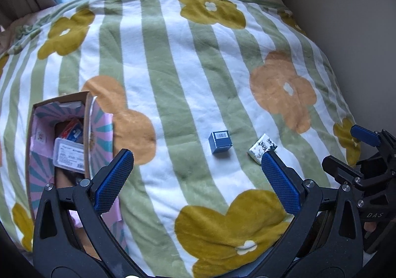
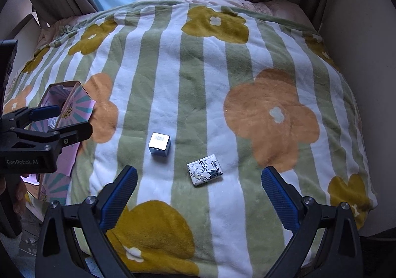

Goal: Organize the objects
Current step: 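Withdraw both tools and move toward the small blue box and tissue pack, then grasp the small blue box with the left tool while the right tool grasps the white tissue pack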

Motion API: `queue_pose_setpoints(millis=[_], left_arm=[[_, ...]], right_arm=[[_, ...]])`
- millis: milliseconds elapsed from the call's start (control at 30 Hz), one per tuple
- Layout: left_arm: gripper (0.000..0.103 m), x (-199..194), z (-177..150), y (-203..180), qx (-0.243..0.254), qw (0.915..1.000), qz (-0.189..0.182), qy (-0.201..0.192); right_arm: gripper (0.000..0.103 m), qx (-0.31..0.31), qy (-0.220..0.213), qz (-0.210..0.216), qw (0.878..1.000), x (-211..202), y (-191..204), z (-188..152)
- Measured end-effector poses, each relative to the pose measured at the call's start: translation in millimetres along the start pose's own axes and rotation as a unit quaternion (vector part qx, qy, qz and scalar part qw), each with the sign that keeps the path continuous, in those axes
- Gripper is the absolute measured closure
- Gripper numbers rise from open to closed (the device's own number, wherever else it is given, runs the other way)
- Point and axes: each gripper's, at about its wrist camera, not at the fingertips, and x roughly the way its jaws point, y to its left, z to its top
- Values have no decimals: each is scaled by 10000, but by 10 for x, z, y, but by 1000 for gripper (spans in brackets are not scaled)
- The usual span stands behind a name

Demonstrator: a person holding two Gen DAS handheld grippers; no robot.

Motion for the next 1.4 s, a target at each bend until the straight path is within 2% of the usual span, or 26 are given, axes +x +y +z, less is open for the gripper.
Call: queue_pose_setpoints(millis=[300, 433, 567, 767, 867, 933, 1000, 1067, 1100, 1400], left_arm=[[0, 998, 4, -390, 715, 9970, -9, 280], [0, 1406, -49, -425, 1006, 9941, -58, 394], [1, 1707, -95, -409, 1091, 9926, -212, 483], [5, 2025, -155, -434, 1299, 9890, -520, 487], [15, 2127, -143, -458, 1407, 9870, -617, 477], [30, 2194, -137, -472, 1464, 9857, -655, 524], [38, 2243, -144, -493, 1536, 9845, -653, 533], [56, 2273, -157, -516, 1659, 9827, -613, 542], [56, 2290, -166, -528, 1724, 9816, -579, 579], [56, 2232, -139, -527, 1741, 9817, -562, 538]], right_arm=[[3, -531, 224, 248, 9980, 790, -191, -193], [3, -688, 256, 376, 9966, 1082, -237, -244], [3, -1041, 276, 508, 9929, 1349, -189, -277], [16, -1180, 500, 718, 9892, 1707, -151, -299], [23, -1199, 600, 738, 9882, 1813, -147, -319], [28, -1173, 636, 728, 9884, 1853, -164, -334], [34, -1115, 669, 672, 9892, 1879, -191, -345], [41, -1016, 701, 759, 9894, 1890, -225, -352], [43, -973, 693, 788, 9897, 1887, -235, -352], [45, -1029, 614, 683, 9904, 1816, -211, -346]])
